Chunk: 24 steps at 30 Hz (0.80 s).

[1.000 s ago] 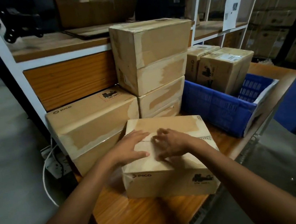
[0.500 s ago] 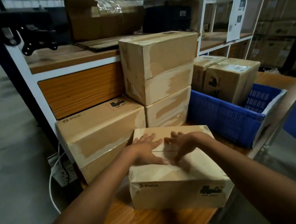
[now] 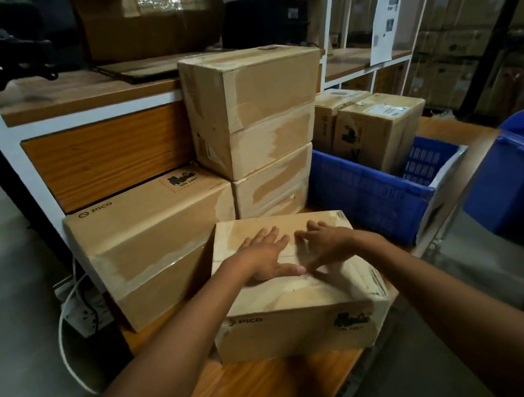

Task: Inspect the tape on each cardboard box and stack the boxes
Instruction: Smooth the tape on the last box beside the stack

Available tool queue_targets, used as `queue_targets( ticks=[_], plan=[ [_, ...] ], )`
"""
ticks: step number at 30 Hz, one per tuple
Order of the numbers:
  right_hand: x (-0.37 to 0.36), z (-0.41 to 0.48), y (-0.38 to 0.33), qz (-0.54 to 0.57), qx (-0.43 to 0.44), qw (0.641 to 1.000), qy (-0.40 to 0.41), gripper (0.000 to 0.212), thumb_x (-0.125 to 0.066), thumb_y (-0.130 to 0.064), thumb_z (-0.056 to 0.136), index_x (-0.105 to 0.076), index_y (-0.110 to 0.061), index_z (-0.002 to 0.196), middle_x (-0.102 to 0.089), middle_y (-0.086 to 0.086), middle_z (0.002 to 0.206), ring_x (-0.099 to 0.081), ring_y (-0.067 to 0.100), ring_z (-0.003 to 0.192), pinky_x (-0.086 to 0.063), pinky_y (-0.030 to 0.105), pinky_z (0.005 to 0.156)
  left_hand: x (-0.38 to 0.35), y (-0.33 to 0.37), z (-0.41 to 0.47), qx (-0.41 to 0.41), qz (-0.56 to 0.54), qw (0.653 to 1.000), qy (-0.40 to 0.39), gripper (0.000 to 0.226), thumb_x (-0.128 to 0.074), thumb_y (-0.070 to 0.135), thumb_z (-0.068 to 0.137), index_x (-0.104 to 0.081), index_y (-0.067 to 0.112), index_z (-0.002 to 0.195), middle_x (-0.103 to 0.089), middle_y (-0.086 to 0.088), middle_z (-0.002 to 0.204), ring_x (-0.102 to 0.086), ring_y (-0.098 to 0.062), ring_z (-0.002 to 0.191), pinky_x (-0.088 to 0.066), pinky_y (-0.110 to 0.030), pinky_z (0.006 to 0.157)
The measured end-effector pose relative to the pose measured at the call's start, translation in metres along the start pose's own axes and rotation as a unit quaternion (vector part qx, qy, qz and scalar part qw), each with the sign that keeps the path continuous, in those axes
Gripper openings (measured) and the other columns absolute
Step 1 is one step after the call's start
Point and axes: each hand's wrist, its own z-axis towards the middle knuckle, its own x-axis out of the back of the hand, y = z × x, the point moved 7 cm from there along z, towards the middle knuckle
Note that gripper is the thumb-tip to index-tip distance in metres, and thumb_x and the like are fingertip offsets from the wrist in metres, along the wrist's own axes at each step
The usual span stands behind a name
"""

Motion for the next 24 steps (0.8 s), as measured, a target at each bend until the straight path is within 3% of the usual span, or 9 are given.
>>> queue_targets(
  ticks=[3,6,8,11,13,15,18,22,24],
  plan=[
    [-0.002,-0.021,0.000,0.038,0.002,0.999,0.010,0.067,-0.064,-0.049,0.092,-0.036,-0.034,0.151,-0.034,0.002,0.153,-0.043,0.026,0.131,-0.043,0.043,0.107,-0.005,-0.012,-0.009,-0.021,-0.029,0.999,0.025,0.087,-0.047,0.069,0.092,-0.005,0.034,0.160,0.011,0.003,0.167,0.013,-0.018,0.153,0.002,-0.044,0.125],
    [-0.031,-0.039,0.004,0.002,0.003,0.999,0.034,0.070,-0.035,-0.060,0.101,-0.005,-0.037,0.160,0.008,0.003,0.168,0.002,0.028,0.155,-0.012,0.053,0.125,-0.015,-0.018,-0.011,-0.024,-0.005,0.999,0.046,0.076,-0.037,0.067,0.096,-0.005,0.039,0.158,0.016,0.004,0.165,0.018,-0.015,0.151,0.007,-0.041,0.123],
    [-0.037,-0.038,0.007,0.003,-0.002,0.999,0.038,0.070,-0.027,-0.062,0.102,0.002,-0.036,0.160,0.018,0.003,0.166,0.014,0.024,0.154,-0.002,0.052,0.126,-0.018,-0.018,-0.009,-0.025,0.006,0.999,0.035,0.072,-0.034,0.066,0.097,-0.003,0.040,0.157,0.018,0.004,0.165,0.020,-0.015,0.151,0.008,-0.041,0.122],
    [-0.024,-0.041,-0.001,0.005,-0.021,0.999,0.048,0.065,-0.037,-0.057,0.102,-0.017,-0.034,0.159,-0.006,0.006,0.169,-0.009,0.027,0.154,-0.018,0.051,0.124,-0.011,-0.012,-0.017,-0.011,-0.002,0.998,0.061,0.063,-0.035,0.060,0.100,-0.017,0.039,0.157,0.005,0.004,0.167,0.007,-0.016,0.154,-0.003,-0.042,0.125],
    [-0.017,-0.057,-0.014,0.035,-0.039,0.990,0.128,0.048,-0.046,-0.049,0.102,-0.046,-0.031,0.147,-0.037,0.001,0.157,-0.040,0.021,0.139,-0.038,0.041,0.111,-0.003,-0.002,-0.037,0.002,-0.001,0.989,0.149,0.048,-0.042,0.049,0.103,-0.046,0.033,0.148,-0.029,0.002,0.162,-0.024,-0.023,0.148,-0.029,-0.039,0.117],
    [-0.024,-0.078,-0.027,0.053,-0.047,0.975,0.211,0.033,-0.048,-0.044,0.102,-0.062,-0.029,0.128,-0.054,-0.005,0.141,-0.051,0.015,0.124,-0.043,0.030,0.099,0.001,0.011,-0.066,-0.010,0.018,0.961,0.274,0.030,-0.051,0.037,0.101,-0.072,0.022,0.115,-0.058,0.002,0.119,-0.053,-0.019,0.111,-0.049,-0.033,0.087],
    [-0.042,-0.094,-0.041,0.050,-0.014,0.958,0.281,0.035,-0.039,-0.040,0.106,-0.065,-0.026,0.124,-0.062,-0.006,0.129,-0.054,0.014,0.120,-0.042,0.029,0.098,-0.010,0.014,-0.097,-0.012,-0.023,0.934,0.356,0.022,-0.057,0.029,0.098,-0.073,0.017,0.088,-0.055,0.006,0.088,-0.052,-0.011,0.083,-0.049,-0.029,0.068],
    [-0.036,-0.077,-0.034,0.041,-0.017,0.968,0.249,0.030,-0.046,-0.043,0.102,-0.069,-0.024,0.103,-0.064,-0.008,0.105,-0.060,0.015,0.103,-0.053,0.033,0.086,-0.007,0.001,-0.086,-0.022,-0.059,0.948,0.312,0.023,-0.059,0.029,0.098,-0.076,0.016,0.090,-0.053,0.009,0.084,-0.048,-0.008,0.083,-0.043,-0.026,0.066],
    [-0.029,-0.070,-0.040,0.072,-0.014,0.967,0.245,0.025,-0.053,-0.044,0.099,-0.070,-0.026,0.105,-0.063,-0.008,0.109,-0.059,0.014,0.102,-0.053,0.033,0.086,-0.001,-0.007,-0.079,-0.037,-0.065,0.952,0.296,0.020,-0.061,0.027,0.097,-0.077,0.016,0.094,-0.056,0.009,0.087,-0.049,-0.010,0.088,-0.046,-0.029,0.072]
  ],
)
